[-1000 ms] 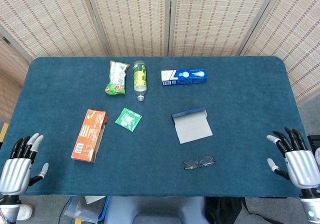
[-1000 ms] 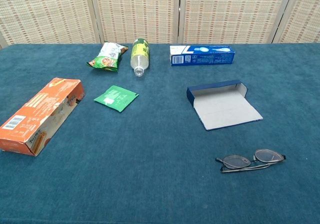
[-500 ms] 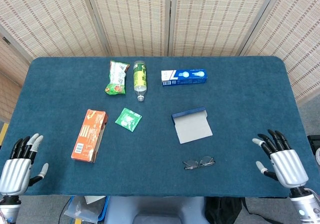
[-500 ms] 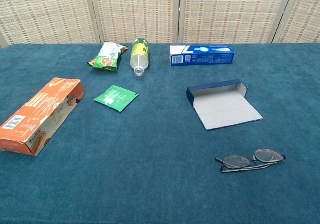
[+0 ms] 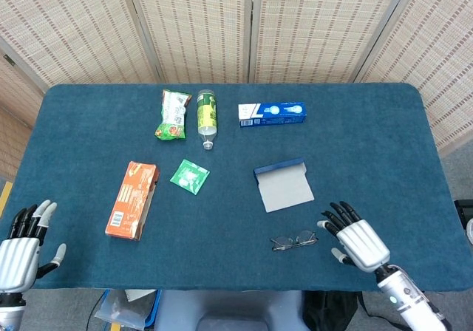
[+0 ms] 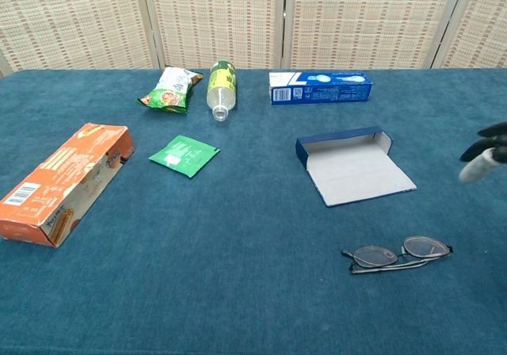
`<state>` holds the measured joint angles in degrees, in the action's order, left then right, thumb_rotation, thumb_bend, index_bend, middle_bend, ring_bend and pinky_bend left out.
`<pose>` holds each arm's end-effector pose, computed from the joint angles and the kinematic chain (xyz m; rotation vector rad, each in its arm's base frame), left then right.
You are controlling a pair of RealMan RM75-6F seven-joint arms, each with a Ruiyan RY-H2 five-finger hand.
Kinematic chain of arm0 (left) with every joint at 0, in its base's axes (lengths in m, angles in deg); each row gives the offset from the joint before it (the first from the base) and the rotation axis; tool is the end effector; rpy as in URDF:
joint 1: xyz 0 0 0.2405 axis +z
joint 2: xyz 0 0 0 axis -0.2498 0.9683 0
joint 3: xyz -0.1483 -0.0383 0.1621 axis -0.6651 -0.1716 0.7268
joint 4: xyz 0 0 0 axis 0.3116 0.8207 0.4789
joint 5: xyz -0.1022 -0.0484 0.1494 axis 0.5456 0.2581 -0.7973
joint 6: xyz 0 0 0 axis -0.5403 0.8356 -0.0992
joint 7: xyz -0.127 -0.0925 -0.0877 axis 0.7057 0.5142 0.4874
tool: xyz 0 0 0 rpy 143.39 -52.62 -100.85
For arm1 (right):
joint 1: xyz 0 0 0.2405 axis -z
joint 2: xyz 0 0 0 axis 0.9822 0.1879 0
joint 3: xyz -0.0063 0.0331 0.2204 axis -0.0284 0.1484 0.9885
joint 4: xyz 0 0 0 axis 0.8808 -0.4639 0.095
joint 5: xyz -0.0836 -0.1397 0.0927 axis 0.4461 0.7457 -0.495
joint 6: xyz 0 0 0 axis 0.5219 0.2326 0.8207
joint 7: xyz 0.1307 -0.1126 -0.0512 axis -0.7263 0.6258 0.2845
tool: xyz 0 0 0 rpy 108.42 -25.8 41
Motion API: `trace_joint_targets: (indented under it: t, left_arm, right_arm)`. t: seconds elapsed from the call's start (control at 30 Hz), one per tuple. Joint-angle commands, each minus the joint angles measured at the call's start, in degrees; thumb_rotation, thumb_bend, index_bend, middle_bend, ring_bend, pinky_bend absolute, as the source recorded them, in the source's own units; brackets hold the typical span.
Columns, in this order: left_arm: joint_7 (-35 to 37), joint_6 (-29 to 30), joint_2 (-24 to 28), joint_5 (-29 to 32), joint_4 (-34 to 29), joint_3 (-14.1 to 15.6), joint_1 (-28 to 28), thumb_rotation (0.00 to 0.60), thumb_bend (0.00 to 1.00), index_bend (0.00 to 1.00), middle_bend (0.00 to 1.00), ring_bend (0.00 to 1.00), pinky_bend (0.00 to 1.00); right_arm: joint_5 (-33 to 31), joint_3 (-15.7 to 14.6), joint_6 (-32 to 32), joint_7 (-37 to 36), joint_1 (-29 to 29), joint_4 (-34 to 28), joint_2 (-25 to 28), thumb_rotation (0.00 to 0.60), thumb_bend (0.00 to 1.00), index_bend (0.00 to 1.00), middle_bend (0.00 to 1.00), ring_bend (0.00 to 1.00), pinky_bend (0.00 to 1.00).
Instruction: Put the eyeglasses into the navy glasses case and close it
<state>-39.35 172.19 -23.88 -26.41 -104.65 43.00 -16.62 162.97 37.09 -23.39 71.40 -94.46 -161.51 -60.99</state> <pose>-0.2586 0.1936 0.1519 -1.3795 -0.8499 -0.8918 -0.2081 -0.2175 0.0572 1.9842 -0.7923 0.8083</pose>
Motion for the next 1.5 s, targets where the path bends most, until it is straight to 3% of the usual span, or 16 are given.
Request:
trace_joint_targets:
  t: [0.03,0.77,1.03,1.3,1.5]
  left_arm:
    - [0.19,0.02,-0.09,0.13,0.28,0.09,0.16,0.6,0.36,0.0,0.0,0.0,0.0]
    - [2.4,-0.38,-0.85,1.26,2.99,0.11,0.82,0.6,0.36,0.0,0.0,0.0,0.0]
    - [3.06,-0.7,-1.15,1.74,3.84,0.02,0.9,0.6,0.36,0.0,0.0,0.0,0.0]
    - [3.31,-0.7,-1.19,1.8,4.08,0.03,1.03,0.6,0.36,0.0,0.0,0.0,0.0]
    - [3.46,-0.67,-1.13,1.79,4.14,-0.01,1.08,0.6,0.36,0.0,0.0,0.0,0.0]
  right_arm:
    - [-0.82,0.1,-3.37,1.88,-2.44,1.37,-3.1,0.6,0.29,0.27,0.15,0.05,0.06]
    - [-7.64,1.35,-13.19,7.37,-9.85,8.88,-14.39,0.6,0.29,0.31,0.15,0.05,0.06]
    - [-8.23,1.37,-13.51,6.97,-11.47,11.38,-16.99,0.6,0.37,0.37,0.15,0.05,0.06]
    - [-9.19,0.84,-13.63,7.22,-12.24,12.88,-18.02,0.6,0.37,0.39,0.15,0.05,0.06]
    - [-8.33,0.5,-11.61,5.92,-12.32,14.23,-18.92,0.6,0.42,0.47,0.19,0.05,0.06]
